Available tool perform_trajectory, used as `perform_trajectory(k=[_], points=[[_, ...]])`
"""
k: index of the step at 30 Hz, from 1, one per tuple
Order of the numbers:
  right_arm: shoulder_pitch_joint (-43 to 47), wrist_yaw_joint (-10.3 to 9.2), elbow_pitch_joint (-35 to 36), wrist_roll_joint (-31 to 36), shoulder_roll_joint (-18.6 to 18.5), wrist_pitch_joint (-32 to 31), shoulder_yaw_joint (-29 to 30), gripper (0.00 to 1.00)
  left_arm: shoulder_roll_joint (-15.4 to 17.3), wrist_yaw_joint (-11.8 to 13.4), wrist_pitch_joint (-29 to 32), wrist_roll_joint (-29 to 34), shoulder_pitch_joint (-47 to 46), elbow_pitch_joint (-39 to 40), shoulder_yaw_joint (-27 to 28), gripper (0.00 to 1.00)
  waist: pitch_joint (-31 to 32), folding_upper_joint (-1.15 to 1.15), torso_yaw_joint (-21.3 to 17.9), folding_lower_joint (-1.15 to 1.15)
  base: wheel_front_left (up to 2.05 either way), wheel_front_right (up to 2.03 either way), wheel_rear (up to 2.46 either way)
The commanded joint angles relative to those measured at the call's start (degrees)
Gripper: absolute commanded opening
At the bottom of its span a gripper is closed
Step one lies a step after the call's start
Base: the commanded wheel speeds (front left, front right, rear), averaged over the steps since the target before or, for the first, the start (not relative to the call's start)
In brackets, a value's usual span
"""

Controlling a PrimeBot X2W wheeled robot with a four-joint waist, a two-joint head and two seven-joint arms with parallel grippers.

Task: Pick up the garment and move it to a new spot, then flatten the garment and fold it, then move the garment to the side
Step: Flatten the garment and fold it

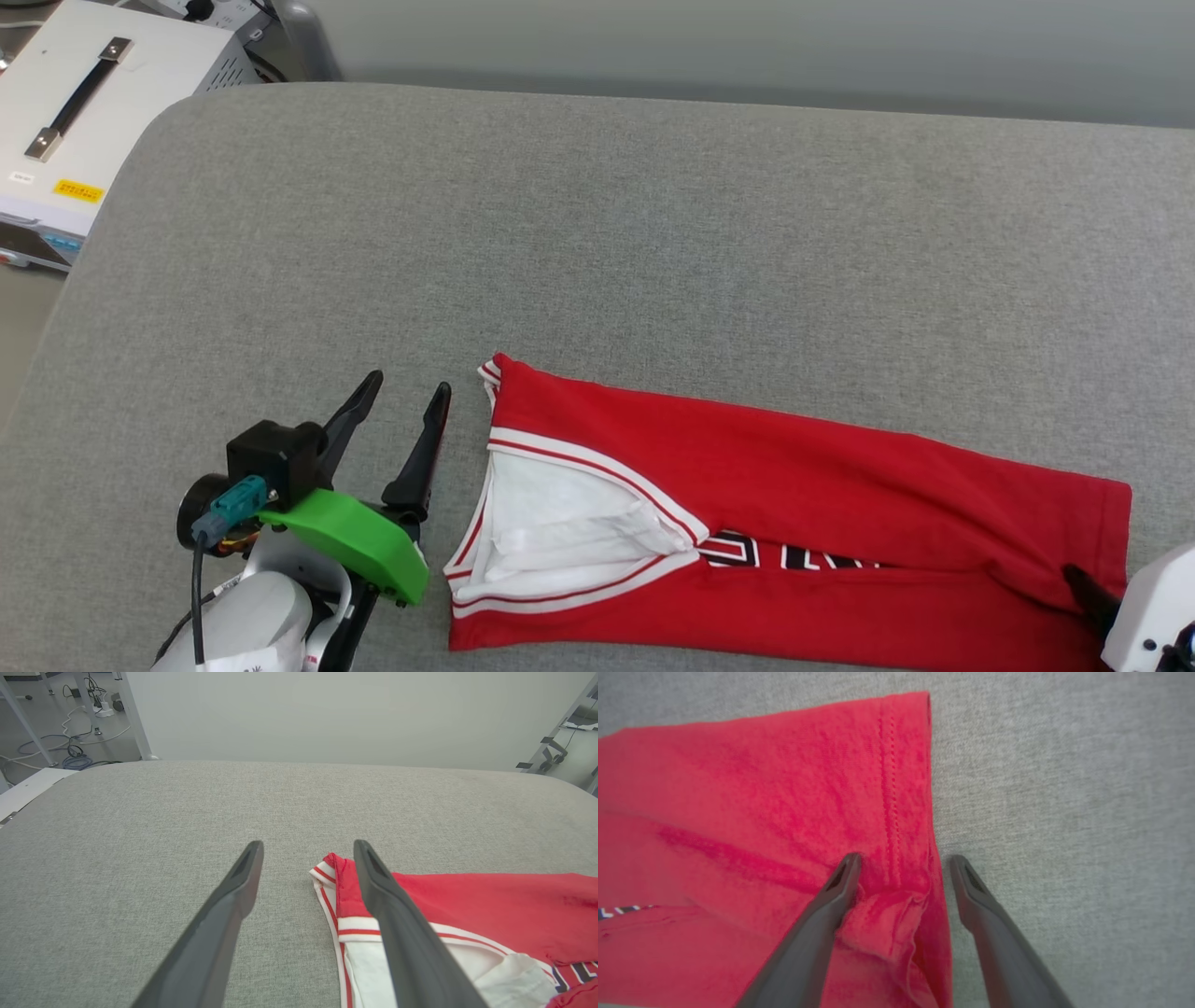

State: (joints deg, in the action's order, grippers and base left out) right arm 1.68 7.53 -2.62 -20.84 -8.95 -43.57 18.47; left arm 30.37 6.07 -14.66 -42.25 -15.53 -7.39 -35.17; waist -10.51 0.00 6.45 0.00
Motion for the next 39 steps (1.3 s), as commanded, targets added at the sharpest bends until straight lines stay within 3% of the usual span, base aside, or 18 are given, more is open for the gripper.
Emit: perform_trajectory(k=[1,9,10,11,12,13,22,34,39], points=[[-0.2,-0.04,-1.2,0.0,0.7,0.4,-0.5,1.00,-0.5,-0.4,-0.3,0.5,1.0,-0.3,0.4,1.00,-0.2,0.00,-0.1,0.00,0.00,0.00,0.00],[0.2,-0.04,-5.0,-1.2,1.1,2.1,-4.5,1.00,-1.5,-1.8,-0.3,1.5,0.4,-1.2,1.2,1.00,-1.4,0.00,-0.5,0.00,0.00,0.00,0.00],[0.3,-0.04,-5.3,-1.4,1.2,2.2,-4.9,0.94,-1.5,-1.9,-0.3,1.6,0.3,-1.3,1.4,1.00,-1.5,0.00,-0.5,0.00,0.00,0.00,0.00],[0.3,-0.04,-5.7,-1.7,1.2,2.4,-5.5,0.48,-1.6,-2.0,-0.3,1.7,0.3,-1.4,1.5,1.00,-1.6,0.00,-0.6,0.00,0.00,0.00,0.00],[0.4,-0.04,-6.0,-1.9,1.1,2.6,-5.8,0.28,-1.7,-2.1,-0.3,1.8,0.3,-1.5,1.6,1.00,-1.6,0.00,-0.6,0.00,0.00,0.00,0.00],[0.4,-0.04,-6.4,-2.0,1.0,2.8,-6.1,0.00,-1.7,-2.2,-0.3,2.0,0.3,-1.7,1.7,1.00,-1.5,0.00,-0.6,0.00,0.00,0.00,0.00],[0.1,-0.04,-7.8,-3.0,-1.8,5.6,-5.8,0.00,-2.2,-2.9,-0.3,2.4,0.8,-2.9,1.9,1.00,1.0,0.00,-0.6,0.00,0.00,0.00,0.00],[-2.1,-0.04,-9.5,-0.6,-8.5,9.6,2.1,0.00,-2.3,-3.0,-0.3,2.1,1.6,-3.3,1.9,1.00,3.3,0.00,-0.2,0.00,0.00,0.00,0.00],[-2.1,-0.04,-9.6,-0.2,-9.1,9.4,3.1,0.00,-2.6,-2.9,-0.3,2.0,2.0,-3.3,2.1,1.00,3.9,0.00,-0.1,0.00,0.00,0.00,0.00]])
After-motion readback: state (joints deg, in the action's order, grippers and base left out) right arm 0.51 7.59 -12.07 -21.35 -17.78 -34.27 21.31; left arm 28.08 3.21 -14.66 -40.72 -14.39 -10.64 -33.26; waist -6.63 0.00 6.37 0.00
